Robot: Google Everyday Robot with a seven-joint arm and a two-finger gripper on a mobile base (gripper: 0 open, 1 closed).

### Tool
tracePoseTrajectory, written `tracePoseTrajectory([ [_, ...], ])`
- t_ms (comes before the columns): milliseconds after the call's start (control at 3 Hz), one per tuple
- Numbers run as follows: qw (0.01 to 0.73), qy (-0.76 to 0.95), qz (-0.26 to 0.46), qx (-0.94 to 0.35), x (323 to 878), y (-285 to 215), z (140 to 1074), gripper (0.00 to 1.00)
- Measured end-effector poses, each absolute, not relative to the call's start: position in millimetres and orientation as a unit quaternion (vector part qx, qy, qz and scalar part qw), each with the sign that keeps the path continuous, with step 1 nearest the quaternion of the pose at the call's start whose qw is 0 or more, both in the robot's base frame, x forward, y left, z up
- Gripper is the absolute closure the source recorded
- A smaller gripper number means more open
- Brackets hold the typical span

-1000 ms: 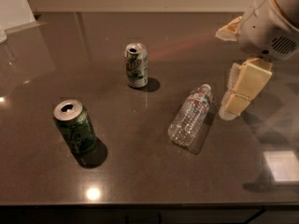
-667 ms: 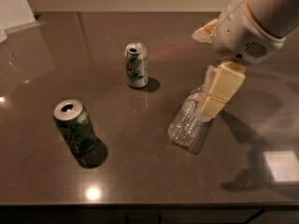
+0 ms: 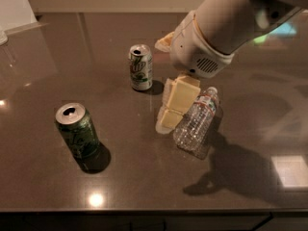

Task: Move green can near water bottle

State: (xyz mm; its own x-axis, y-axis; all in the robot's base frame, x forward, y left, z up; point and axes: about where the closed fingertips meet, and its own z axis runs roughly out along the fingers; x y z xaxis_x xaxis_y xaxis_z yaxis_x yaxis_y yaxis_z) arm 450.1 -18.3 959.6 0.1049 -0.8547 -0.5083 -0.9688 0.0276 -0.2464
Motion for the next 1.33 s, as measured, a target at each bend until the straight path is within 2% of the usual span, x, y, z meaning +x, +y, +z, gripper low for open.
tracePoseTrajectory([
  [1000, 0.268, 0.638, 0.133, -0.709, 438, 75, 925, 0.0],
  [1333, 0.268, 0.638, 0.133, -0.709, 438, 75, 925, 0.0],
])
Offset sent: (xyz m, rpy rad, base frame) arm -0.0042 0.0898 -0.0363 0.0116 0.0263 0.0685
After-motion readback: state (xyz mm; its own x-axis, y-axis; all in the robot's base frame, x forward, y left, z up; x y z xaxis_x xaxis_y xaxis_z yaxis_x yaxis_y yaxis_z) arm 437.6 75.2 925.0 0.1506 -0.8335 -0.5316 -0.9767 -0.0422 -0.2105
